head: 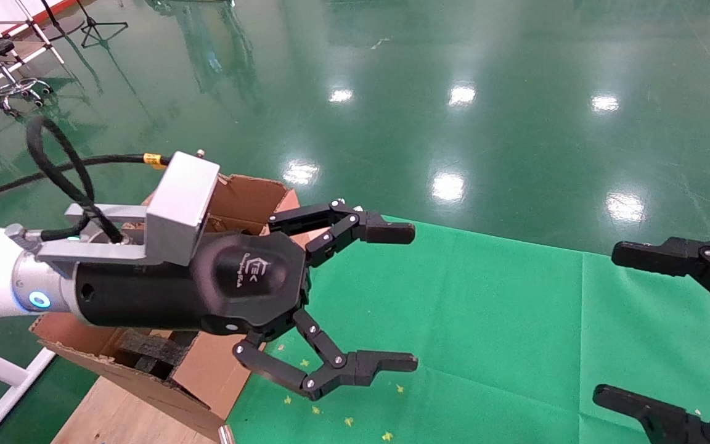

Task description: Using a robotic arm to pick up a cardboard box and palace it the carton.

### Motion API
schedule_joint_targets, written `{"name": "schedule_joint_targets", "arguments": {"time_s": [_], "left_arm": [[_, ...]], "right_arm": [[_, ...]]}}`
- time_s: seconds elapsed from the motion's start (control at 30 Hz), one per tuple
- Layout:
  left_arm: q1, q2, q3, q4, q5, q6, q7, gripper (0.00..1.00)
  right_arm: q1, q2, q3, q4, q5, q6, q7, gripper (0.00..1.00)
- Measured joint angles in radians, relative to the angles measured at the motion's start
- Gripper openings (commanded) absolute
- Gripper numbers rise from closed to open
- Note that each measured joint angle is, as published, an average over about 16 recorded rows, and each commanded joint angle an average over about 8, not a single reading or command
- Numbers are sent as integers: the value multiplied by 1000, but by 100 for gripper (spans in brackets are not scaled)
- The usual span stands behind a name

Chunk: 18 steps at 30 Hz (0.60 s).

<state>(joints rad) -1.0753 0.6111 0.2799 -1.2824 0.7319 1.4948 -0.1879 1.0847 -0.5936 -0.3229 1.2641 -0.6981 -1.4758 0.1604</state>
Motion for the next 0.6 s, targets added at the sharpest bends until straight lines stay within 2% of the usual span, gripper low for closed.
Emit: {"name": "schedule_joint_targets", "arguments": {"time_s": [0.6], "left_arm": [[0, 0, 0, 0, 0, 0, 0, 100]], "right_arm": [[0, 0, 0, 0, 0, 0, 0, 100]]}}
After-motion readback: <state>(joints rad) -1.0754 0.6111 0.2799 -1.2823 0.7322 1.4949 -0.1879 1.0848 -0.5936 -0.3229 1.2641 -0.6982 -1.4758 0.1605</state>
